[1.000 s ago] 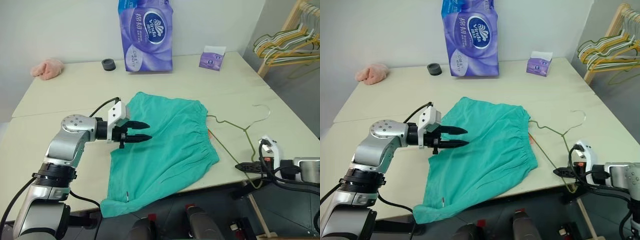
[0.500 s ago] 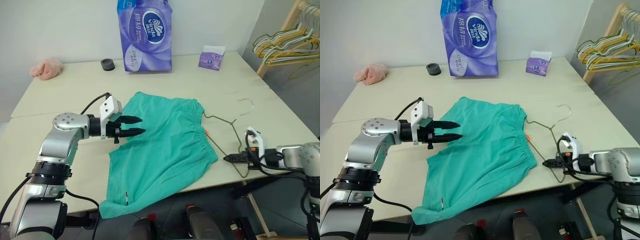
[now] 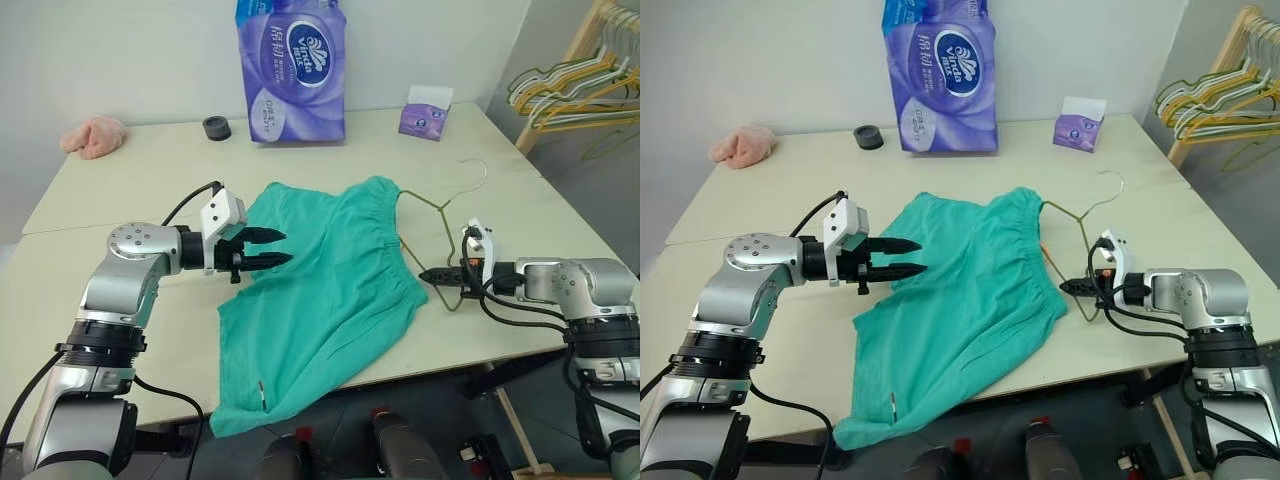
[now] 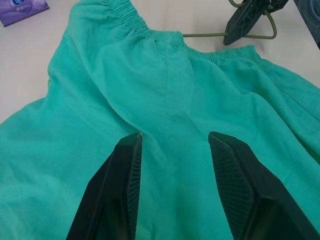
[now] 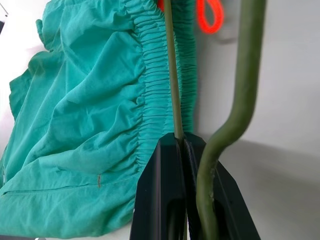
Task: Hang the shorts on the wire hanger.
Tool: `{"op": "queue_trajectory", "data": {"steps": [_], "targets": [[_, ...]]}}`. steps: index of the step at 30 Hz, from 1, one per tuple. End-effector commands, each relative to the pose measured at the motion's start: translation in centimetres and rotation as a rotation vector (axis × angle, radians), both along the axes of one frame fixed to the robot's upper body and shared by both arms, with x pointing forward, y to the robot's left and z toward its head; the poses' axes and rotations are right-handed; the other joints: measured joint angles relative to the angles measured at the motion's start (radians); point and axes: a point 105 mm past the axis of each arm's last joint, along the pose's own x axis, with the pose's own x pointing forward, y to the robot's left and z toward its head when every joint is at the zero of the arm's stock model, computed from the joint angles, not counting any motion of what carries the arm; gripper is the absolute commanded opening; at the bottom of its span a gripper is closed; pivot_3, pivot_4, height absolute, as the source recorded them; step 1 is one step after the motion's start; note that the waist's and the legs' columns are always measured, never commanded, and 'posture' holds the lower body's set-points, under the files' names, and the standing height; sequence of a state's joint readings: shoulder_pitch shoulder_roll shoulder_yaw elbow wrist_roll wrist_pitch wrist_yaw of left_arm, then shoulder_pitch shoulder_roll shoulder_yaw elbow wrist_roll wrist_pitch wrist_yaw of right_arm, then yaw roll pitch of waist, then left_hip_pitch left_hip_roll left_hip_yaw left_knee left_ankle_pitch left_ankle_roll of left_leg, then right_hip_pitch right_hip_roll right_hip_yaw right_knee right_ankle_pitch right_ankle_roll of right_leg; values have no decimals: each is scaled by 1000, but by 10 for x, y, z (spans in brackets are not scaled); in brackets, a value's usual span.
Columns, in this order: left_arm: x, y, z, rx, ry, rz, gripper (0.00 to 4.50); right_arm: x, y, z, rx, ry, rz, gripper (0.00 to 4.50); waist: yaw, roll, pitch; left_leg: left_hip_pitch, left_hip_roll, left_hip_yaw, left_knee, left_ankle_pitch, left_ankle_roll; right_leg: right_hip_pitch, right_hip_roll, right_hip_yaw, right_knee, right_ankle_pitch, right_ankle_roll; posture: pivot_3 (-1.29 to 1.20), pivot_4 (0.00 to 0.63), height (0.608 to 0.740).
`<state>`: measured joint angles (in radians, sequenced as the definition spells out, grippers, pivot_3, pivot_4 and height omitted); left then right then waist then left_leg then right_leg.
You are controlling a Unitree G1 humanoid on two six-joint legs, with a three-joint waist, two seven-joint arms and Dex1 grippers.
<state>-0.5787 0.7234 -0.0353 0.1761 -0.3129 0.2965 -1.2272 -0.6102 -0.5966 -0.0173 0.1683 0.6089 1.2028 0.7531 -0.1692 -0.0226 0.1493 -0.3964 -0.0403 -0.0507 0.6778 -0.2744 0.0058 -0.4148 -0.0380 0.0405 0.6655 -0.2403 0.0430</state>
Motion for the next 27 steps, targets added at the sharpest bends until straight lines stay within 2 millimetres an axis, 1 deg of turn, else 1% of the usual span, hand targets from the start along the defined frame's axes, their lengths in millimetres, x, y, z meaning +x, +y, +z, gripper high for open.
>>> {"op": "queue_trajectory", "data": {"steps": [1,3,4,5,7,10,13,14,20,24,27], "targets": [[4,1,15,-30,-57,17,2211,8,9,26,11,-130,21,0,-1,0,0,0,0,0,0,0,0,0,0,0,0,0,0,-226,92,740],[10,3,21,-60,-66,53,2211,9,15,34,-4,-184,35,0,-1,0,0,-2,0,0,0,0,0,-3,0,0,1,0,0,-227,91,740],[17,6,29,-94,-89,96,2211,9,18,37,-34,-223,53,0,0,0,0,-4,0,0,0,0,0,-5,0,0,2,0,0,-227,91,740],[24,9,37,-128,-113,138,2378,8,21,40,-45,-244,65,0,0,0,0,-4,0,0,1,0,0,-5,0,0,3,0,0,-229,90,740],[31,11,54,-194,-140,164,2735,7,27,41,-103,-302,96,0,0,0,0,-4,0,0,1,0,0,-6,0,0,4,0,0,-228,89,740],[34,11,75,-235,-173,154,3593,2,39,42,-158,-366,153,0,-3,0,-1,-4,0,1,1,0,0,-7,0,0,6,0,1,-227,86,740],[37,17,90,-231,-195,147,4485,-5,48,44,-202,-427,214,0,-6,0,-1,-4,0,1,1,0,0,-7,0,0,7,0,1,-226,83,740],[37,19,91,-214,-199,140,4485,-6,50,44,-217,-445,230,0,-9,0,-1,-4,0,1,1,0,0,-7,0,0,7,0,1,-226,83,740],[33,31,91,23,-248,34,4485,-15,57,43,-321,-545,339,0,-23,0,-1,-4,0,0,1,0,-1,-8,0,0,7,0,1,-224,79,740],[34,28,93,134,-288,-41,4485,-20,60,39,-397,-602,405,0,-23,0,-1,-4,0,0,1,0,-1,-8,0,0,7,-1,1,-223,76,740],[30,21,89,183,-284,-119,4485,-23,60,35,-446,-636,449,0,-25,0,-1,-4,0,1,1,0,-1,-8,0,0,7,-1,1,-223,76,740]]}}
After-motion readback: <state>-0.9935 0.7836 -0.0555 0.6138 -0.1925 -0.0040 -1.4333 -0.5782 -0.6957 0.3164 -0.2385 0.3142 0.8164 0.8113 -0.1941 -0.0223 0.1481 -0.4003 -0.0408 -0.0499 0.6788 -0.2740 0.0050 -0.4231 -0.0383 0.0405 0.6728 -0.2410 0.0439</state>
